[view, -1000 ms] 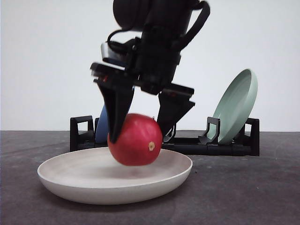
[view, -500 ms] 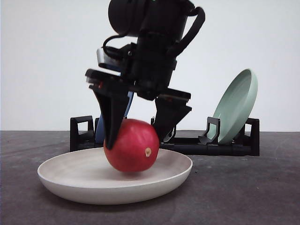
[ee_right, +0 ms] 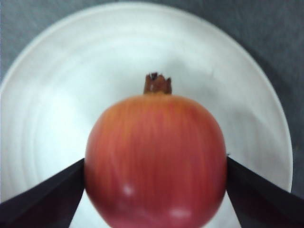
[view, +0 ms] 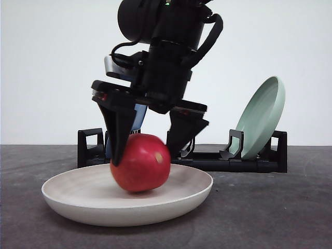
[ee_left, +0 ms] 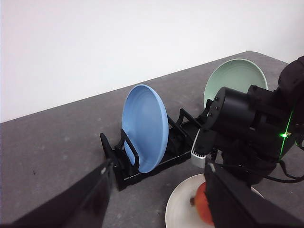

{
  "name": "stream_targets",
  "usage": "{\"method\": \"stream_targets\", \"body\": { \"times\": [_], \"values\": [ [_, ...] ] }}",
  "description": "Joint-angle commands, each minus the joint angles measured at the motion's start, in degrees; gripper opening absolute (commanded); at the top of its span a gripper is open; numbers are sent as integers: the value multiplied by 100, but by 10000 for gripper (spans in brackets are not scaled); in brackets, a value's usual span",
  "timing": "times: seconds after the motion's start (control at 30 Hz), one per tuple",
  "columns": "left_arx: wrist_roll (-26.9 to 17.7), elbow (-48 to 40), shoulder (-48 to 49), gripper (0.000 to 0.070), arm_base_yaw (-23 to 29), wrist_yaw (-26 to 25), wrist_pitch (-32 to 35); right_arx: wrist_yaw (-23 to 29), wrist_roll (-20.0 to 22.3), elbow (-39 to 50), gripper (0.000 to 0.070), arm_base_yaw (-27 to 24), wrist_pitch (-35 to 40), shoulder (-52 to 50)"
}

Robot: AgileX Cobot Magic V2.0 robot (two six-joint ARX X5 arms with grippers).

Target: Place pomegranate in white plate

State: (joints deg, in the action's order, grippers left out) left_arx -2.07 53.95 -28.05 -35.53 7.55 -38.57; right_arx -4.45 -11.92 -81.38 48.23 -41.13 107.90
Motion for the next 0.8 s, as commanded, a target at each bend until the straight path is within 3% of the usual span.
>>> {"method": "stream_targets", "body": {
  "times": [0.0, 0.17, 0.5, 0.77],
  "values": [
    [24, 74, -33, 355, -39, -13, 44, 46, 274, -134, 566, 118, 144, -146],
    [24, 74, -33, 355, -39, -12, 43, 636, 544, 13, 566, 186, 432, -697],
    [24, 74, -33, 355, -39, -13, 45, 603, 918, 1466, 565, -487, 1190, -2535],
    [26, 74, -33, 355, -39, -13, 45, 496, 1194, 2548, 565, -1248, 1244, -4131]
  ]
}}
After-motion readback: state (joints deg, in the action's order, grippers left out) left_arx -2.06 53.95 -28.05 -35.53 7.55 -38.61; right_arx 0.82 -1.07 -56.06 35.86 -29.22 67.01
